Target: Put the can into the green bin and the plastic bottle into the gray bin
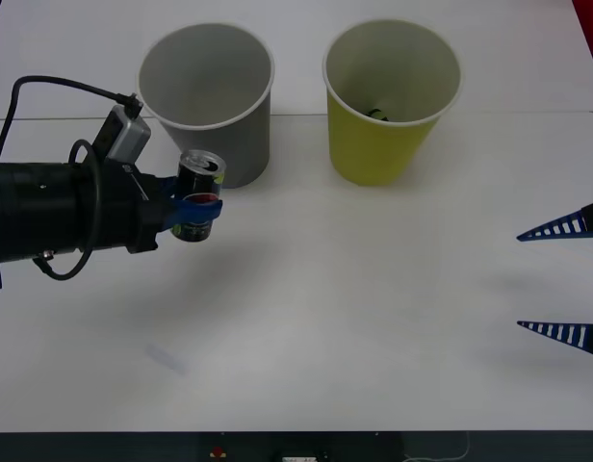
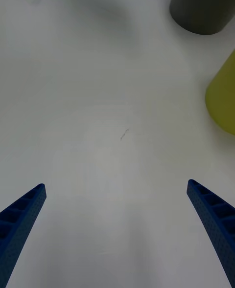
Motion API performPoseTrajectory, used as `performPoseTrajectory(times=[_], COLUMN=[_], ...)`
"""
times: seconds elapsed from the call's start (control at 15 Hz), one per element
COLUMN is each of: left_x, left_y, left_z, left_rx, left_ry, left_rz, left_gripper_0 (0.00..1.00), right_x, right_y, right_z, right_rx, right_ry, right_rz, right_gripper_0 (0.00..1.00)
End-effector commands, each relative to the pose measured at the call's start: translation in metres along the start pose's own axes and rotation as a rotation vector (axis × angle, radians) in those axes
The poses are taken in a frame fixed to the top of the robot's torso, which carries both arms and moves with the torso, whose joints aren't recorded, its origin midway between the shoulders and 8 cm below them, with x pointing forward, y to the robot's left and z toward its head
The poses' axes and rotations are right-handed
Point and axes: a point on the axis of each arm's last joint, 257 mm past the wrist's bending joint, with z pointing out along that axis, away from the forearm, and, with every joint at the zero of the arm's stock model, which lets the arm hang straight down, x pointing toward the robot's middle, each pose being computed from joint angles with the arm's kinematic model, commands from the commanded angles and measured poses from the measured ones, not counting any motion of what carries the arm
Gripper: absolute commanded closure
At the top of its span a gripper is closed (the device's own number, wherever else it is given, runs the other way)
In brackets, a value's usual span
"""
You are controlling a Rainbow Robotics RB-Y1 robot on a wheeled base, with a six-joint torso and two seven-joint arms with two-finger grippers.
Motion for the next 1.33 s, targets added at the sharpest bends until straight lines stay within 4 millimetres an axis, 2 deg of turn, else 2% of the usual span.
performPoseTrajectory(times=[0.07,0.27,0.47,0.6,1.07,1.33], left_x=[-0.022,-0.051,-0.089,-0.11,-0.179,-0.212], left_y=[-0.01,-0.011,-0.009,-0.008,-0.018,-0.027], left_z=[-0.004,0.001,0.008,0.019,0.082,0.127], left_rx=[0.009,-0.009,-0.049,-0.064,-0.094,-0.131], left_ry=[0.042,0.071,0.096,0.122,0.175,0.198], left_rz=[0.002,0.048,0.136,0.203,0.343,0.32], left_gripper_0=[1.0,1.0,1.0,1.0,1.0,1.0], right_x=[0.0,0.0,0.0,0.0,0.0,0.0], right_y=[0.0,0.0,0.0,0.0,0.0,0.0], right_z=[0.0,0.0,0.0,0.0,0.0,0.0], right_rx=[0.0,0.0,0.0,0.0,0.0,0.0], right_ry=[0.0,0.0,0.0,0.0,0.0,0.0], right_rz=[0.0,0.0,0.0,0.0,0.0,0.0], right_gripper_0=[0.0,0.0,0.0,0.0,0.0,0.0])
